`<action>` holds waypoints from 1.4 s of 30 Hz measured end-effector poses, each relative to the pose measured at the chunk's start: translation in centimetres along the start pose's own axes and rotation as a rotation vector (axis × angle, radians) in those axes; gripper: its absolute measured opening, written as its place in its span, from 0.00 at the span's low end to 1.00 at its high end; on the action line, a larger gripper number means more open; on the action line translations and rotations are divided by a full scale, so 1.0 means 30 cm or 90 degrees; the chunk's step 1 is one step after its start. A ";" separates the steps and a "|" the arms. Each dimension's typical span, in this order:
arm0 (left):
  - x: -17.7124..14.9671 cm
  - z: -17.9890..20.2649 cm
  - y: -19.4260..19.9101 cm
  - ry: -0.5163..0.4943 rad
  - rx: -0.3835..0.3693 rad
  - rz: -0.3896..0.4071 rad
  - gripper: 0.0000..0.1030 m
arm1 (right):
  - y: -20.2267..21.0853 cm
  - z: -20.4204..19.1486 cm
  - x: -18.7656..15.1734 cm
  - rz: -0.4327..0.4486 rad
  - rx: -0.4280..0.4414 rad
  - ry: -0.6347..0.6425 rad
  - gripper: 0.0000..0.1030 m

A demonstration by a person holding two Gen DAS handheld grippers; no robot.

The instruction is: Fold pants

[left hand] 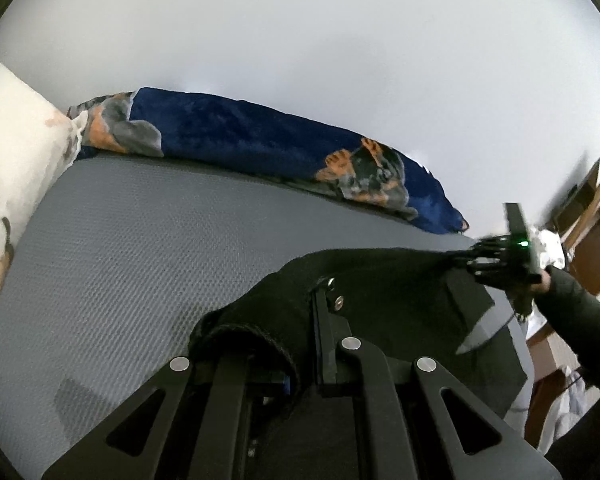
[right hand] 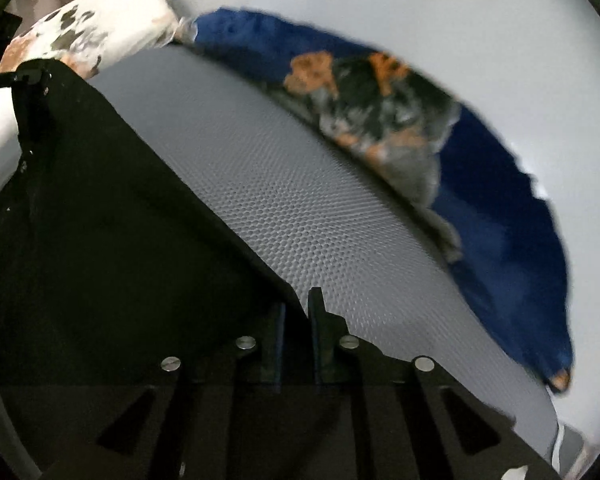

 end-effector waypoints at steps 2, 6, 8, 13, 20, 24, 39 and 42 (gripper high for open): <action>-0.033 0.019 0.040 -0.015 -0.002 -0.003 0.08 | 0.086 0.008 -0.032 0.014 -0.024 -0.016 0.07; -0.128 0.076 0.112 -0.042 -0.022 -0.016 0.08 | 0.237 -0.036 -0.120 0.030 -0.048 -0.052 0.07; -0.189 0.105 0.138 -0.061 -0.030 -0.031 0.08 | 0.300 -0.079 -0.177 0.033 -0.050 -0.072 0.07; -0.374 0.147 0.194 -0.095 -0.045 -0.084 0.09 | 0.397 -0.218 -0.368 0.020 -0.033 -0.138 0.06; -0.638 0.140 0.194 -0.110 -0.029 -0.183 0.11 | 0.377 -0.372 -0.587 -0.020 0.017 -0.223 0.05; -0.755 0.124 0.161 -0.132 0.002 -0.242 0.12 | 0.308 -0.459 -0.689 -0.067 0.043 -0.231 0.05; -0.752 0.077 0.267 -0.155 0.165 -0.259 0.80 | 0.238 -0.488 -0.742 -0.085 0.061 -0.241 0.05; -0.735 0.035 0.315 -0.109 0.172 -0.250 0.80 | 0.234 -0.493 -0.741 -0.082 0.062 -0.239 0.05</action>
Point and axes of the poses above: each gripper's, at about its wrist camera, not at the fingertips, and y roughly against the way its jaws point, z to its right, x to its top, the point moved 8 cm from there along -y, roughly the way its jaws point, and after that the axes turned 1 degree about -y, right-handed, at the moved point
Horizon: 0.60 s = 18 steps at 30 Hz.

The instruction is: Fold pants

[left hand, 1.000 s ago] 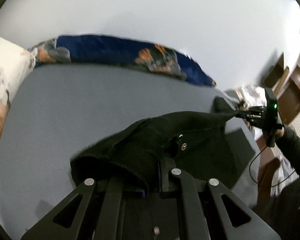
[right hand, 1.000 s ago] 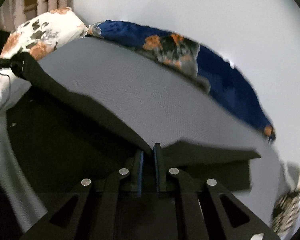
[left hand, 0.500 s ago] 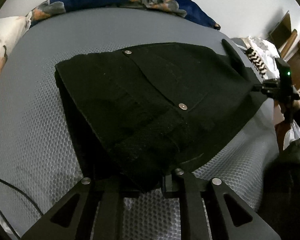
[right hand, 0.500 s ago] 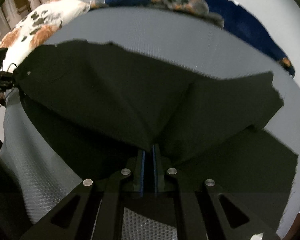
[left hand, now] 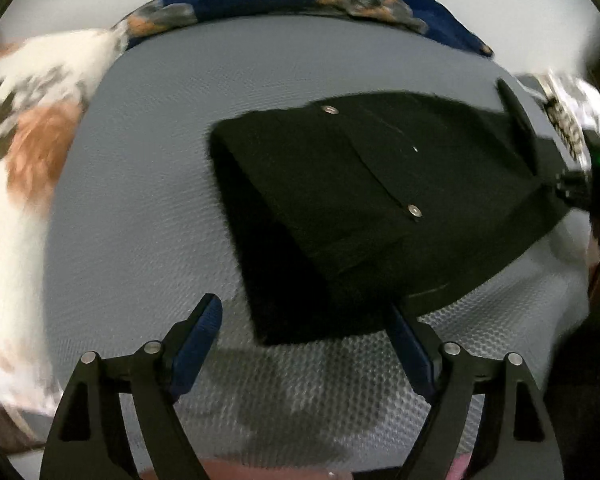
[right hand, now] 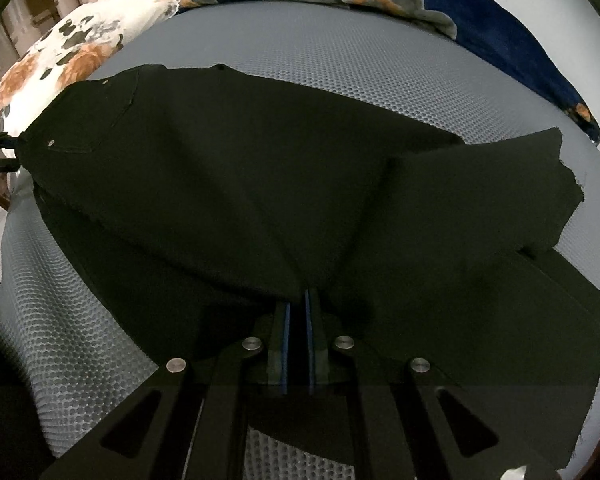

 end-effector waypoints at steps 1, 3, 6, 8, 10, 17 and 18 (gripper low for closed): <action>0.000 -0.015 0.022 0.019 0.002 0.007 0.80 | -0.001 -0.001 -0.002 0.001 0.001 0.000 0.05; 0.005 -0.028 0.066 0.063 -0.007 0.022 0.80 | -0.002 -0.006 -0.005 0.003 0.001 0.004 0.05; 0.012 -0.030 0.115 0.154 -0.047 0.042 0.80 | -0.004 0.000 0.007 0.004 0.003 0.009 0.05; 0.011 -0.018 0.124 0.232 -0.096 0.041 0.79 | -0.005 -0.001 0.007 0.005 0.004 0.008 0.05; 0.006 0.006 0.115 0.293 -0.140 0.036 0.78 | -0.004 -0.003 0.010 0.007 0.006 0.007 0.06; -0.005 0.058 -0.020 0.474 -0.216 -0.008 0.76 | -0.007 -0.001 0.010 0.012 0.009 0.005 0.06; -0.005 0.051 -0.044 0.491 -0.211 -0.010 0.74 | -0.007 -0.001 0.010 0.012 0.009 0.005 0.06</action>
Point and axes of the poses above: each gripper's, at about its wrist camera, not at the fingertips, and y roughly against the way its jaws point, z to its right, x to its top, the point moved 8 cm from there along -y, roughly the way its jaws point, and after that the axes turned 1 degree about -y, right-handed, at the moved point
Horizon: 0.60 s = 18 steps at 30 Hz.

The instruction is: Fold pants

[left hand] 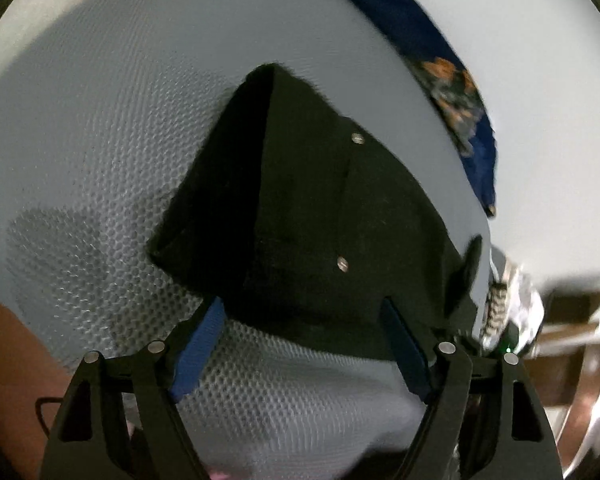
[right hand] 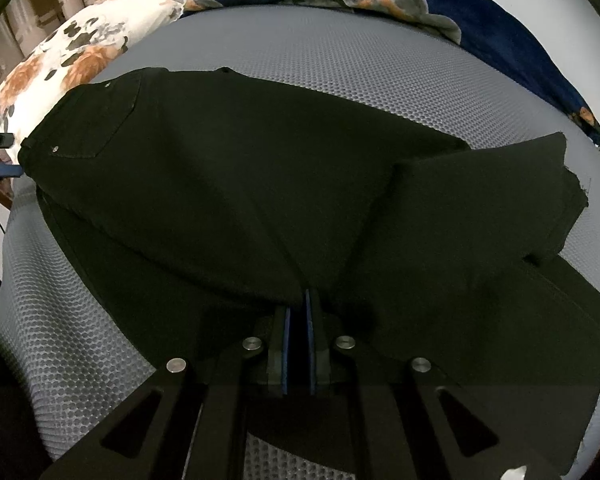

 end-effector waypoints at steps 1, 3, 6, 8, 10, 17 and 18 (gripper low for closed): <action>0.007 -0.010 -0.011 0.013 0.004 0.005 0.68 | 0.000 -0.002 0.001 0.000 0.000 -0.001 0.06; 0.028 -0.019 -0.025 0.030 0.013 0.016 0.52 | 0.001 0.000 0.003 0.002 -0.002 -0.004 0.06; 0.064 0.002 -0.025 0.016 0.008 0.035 0.20 | 0.040 -0.004 0.009 0.017 -0.010 -0.016 0.06; 0.086 0.026 -0.006 -0.015 0.015 0.052 0.18 | 0.055 -0.007 0.010 0.021 -0.011 -0.019 0.06; 0.117 0.078 0.021 -0.089 0.046 0.080 0.17 | 0.090 -0.029 0.009 0.028 -0.010 -0.020 0.06; 0.216 0.136 0.097 -0.187 0.053 0.132 0.16 | 0.084 -0.116 -0.065 -0.004 0.012 -0.028 0.06; 0.220 0.137 0.097 -0.199 0.054 0.131 0.16 | 0.068 -0.126 -0.080 -0.013 0.016 -0.032 0.06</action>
Point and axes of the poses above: each gripper's, at about its wrist camera, not at the fingertips, and y roughly against the way its jaws point, z to its right, x to its top, the point moved 8 cm from there along -y, roughly the way its jaws point, and after that the axes turned 1 degree about -y, right-handed, at the moved point
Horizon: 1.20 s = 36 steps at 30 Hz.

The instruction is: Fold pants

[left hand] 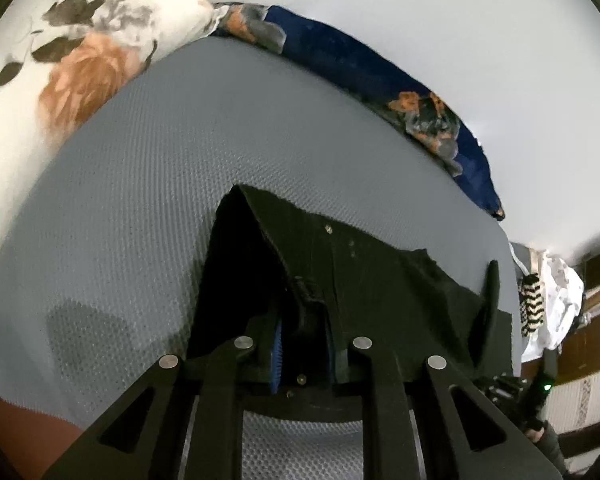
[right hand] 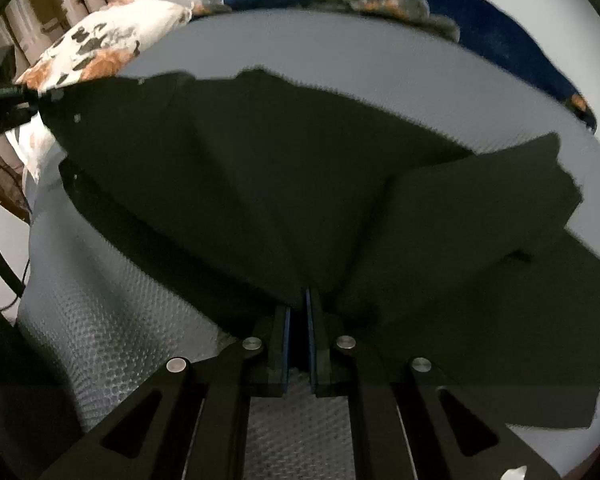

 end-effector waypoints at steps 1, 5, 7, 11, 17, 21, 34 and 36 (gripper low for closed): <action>-0.005 -0.004 -0.007 -0.016 0.011 -0.004 0.16 | -0.025 -0.014 -0.017 -0.012 0.001 -0.002 0.06; -0.108 -0.092 -0.100 -0.049 0.090 -0.082 0.16 | -0.033 -0.019 -0.024 -0.018 -0.004 -0.002 0.06; -0.149 -0.146 -0.146 -0.032 0.102 -0.104 0.16 | -0.032 -0.015 -0.022 -0.023 0.005 -0.008 0.06; -0.136 -0.160 -0.147 -0.008 0.082 -0.091 0.16 | -0.027 -0.030 -0.010 -0.023 0.001 0.000 0.06; -0.130 -0.139 -0.171 -0.061 0.138 -0.106 0.20 | -0.054 -0.022 -0.016 -0.028 0.010 -0.020 0.07; -0.134 -0.116 -0.136 -0.101 0.180 -0.095 0.31 | -0.047 -0.007 -0.022 -0.024 0.019 -0.037 0.09; -0.171 0.232 0.009 -0.345 0.175 0.009 0.50 | -0.018 0.009 -0.005 -0.008 0.073 -0.087 0.13; -0.227 0.385 -0.048 -0.411 0.106 -0.001 0.50 | -0.013 0.008 0.008 -0.007 0.081 -0.092 0.13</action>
Point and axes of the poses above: each gripper's, at about its wrist camera, not at the fingertips, and y roughly against the way its jaws point, z to its right, x to its top, the point moved 8 cm from there along -y, roughly the way its jaws point, and after that the axes turned 1 degree about -y, right-handed, at the moved point
